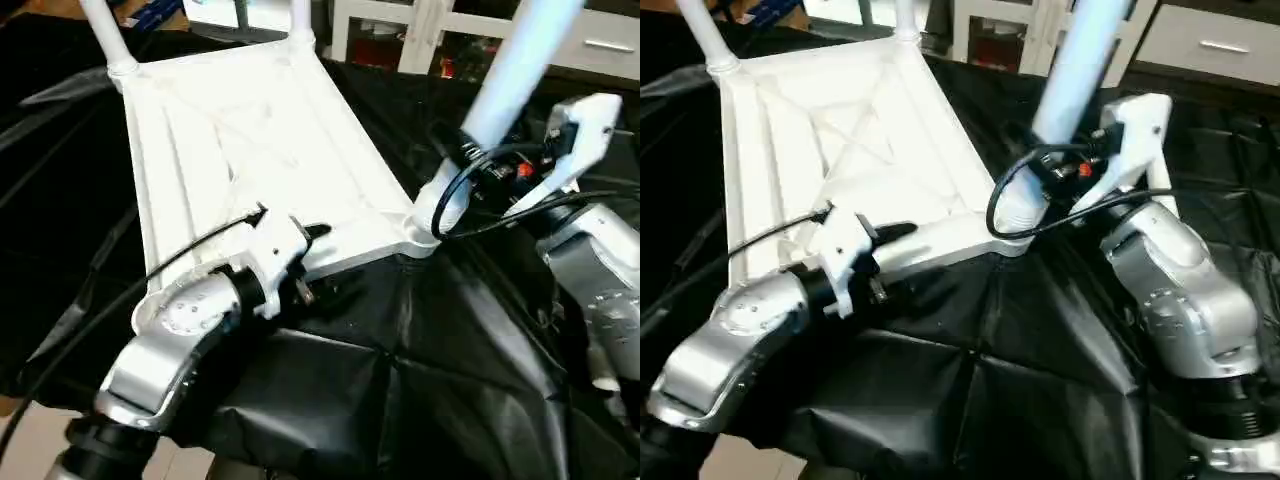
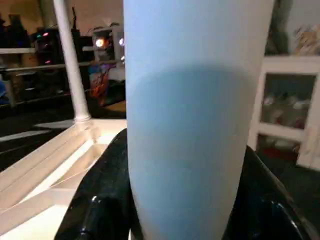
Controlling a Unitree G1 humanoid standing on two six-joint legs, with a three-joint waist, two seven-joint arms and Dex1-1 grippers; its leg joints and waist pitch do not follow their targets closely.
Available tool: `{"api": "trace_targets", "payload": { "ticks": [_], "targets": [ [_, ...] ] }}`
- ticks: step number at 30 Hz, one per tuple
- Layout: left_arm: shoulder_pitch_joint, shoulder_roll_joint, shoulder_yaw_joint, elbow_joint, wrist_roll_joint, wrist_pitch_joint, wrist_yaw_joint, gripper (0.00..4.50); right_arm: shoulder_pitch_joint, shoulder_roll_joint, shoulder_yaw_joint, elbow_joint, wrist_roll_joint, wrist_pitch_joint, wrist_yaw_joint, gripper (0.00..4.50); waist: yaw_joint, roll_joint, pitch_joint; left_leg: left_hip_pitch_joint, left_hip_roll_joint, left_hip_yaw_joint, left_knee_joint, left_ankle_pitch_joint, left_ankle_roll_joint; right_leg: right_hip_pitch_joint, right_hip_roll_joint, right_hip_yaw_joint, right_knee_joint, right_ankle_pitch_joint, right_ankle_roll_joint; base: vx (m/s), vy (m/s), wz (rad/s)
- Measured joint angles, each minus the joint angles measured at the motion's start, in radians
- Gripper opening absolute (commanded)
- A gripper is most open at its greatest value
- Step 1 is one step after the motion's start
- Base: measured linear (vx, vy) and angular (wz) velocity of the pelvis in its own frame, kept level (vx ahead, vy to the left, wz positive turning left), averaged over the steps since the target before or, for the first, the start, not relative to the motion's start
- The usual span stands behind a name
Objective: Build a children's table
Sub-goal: Insert table leg to table base
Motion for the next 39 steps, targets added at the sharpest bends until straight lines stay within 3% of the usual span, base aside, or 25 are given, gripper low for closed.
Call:
{"api": "trace_targets", "payload": {
  "ticks": [5, 13, 17, 19, 23, 24, 33, 39],
  "targets": [
    [-0.018, -0.021, -0.008, 0.07, 0.013, -0.031, -0.006, 3.29, 0.004, 0.004, -0.001, 0.008, -0.044, -0.052, 0.013, 1.8, -0.001, 0.008, 0.0, 0.001, 0.0, 0.0, 0.001, 0.0, 0.0, 0.001, 0.0, 0.0, 0.0, 0.001, -0.002, 0.0, 0.0, 0.0],
    [-0.085, -0.03, -0.028, 0.187, 0.06, -0.08, -0.027, 3.22, 0.031, 0.033, 0.0, 0.008, -0.112, -0.076, 0.045, 1.8, 0.0, 0.032, 0.0, 0.001, 0.0, 0.0, 0.001, 0.0, 0.0, 0.001, 0.0, 0.0, 0.001, 0.002, -0.003, 0.0, 0.0, 0.0],
    [-0.104, -0.017, -0.026, 0.231, 0.061, -0.095, -0.06, 3.22, 0.032, 0.034, 0.001, 0.008, -0.123, -0.082, 0.057, 1.8, -0.003, 0.033, 0.0, 0.001, 0.0, 0.0, 0.001, 0.0, 0.001, 0.001, 0.001, 0.0, 0.001, 0.002, -0.003, 0.0, 0.0, 0.0],
    [-0.11, -0.01, -0.026, 0.254, 0.059, -0.1, -0.084, 2.87, 0.033, 0.045, 0.001, 0.008, -0.126, -0.09, 0.066, 1.8, -0.005, 0.033, 0.0, 0.001, 0.0, 0.0, 0.001, 0.0, 0.001, 0.001, 0.001, 0.0, 0.001, 0.002, -0.003, 0.0, 0.0, 0.0],
    [-0.134, -0.006, -0.026, 0.296, 0.058, -0.112, -0.119, 2.73, 0.034, 0.061, 0.001, 0.008, -0.146, -0.09, 0.083, 1.8, -0.004, 0.034, 0.0, 0.002, 0.0, 0.0, 0.001, 0.0, 0.001, 0.001, 0.0, 0.0, 0.001, 0.003, -0.004, 0.0, 0.0, 0.0],
    [-0.142, -0.006, -0.026, 0.307, 0.059, -0.113, -0.121, 2.45, 0.034, 0.064, 0.001, 0.008, -0.15, -0.09, 0.086, 1.8, -0.004, 0.034, 0.0, 0.002, 0.0, 0.0, 0.001, 0.0, 0.001, 0.001, 0.0, 0.0, 0.002, 0.003, -0.005, 0.0, 0.0, 0.0],
    [-0.215, 0.009, -0.006, 0.406, 0.08, -0.116, -0.127, 1.72, 0.033, 0.075, 0.001, 0.008, -0.169, -0.091, 0.115, 1.8, -0.004, 0.034, 0.0, 0.003, 0.0, 0.0, 0.001, 0.0, 0.0, 0.001, 0.0, 0.0, 0.002, 0.006, -0.009, 0.0, 0.0, 0.0],
    [-0.231, 0.023, 0.003, 0.431, 0.095, -0.13, -0.151, 1.32, 0.031, 0.084, 0.001, 0.012, -0.19, -0.09, 0.133, 1.8, 0.008, 0.034, 0.0, 0.003, 0.0, 0.0, 0.001, 0.0, 0.001, 0.002, 0.0, 0.0, 0.0, 0.006, -0.009, 0.0, 0.0, 0.0]
  ]
}}
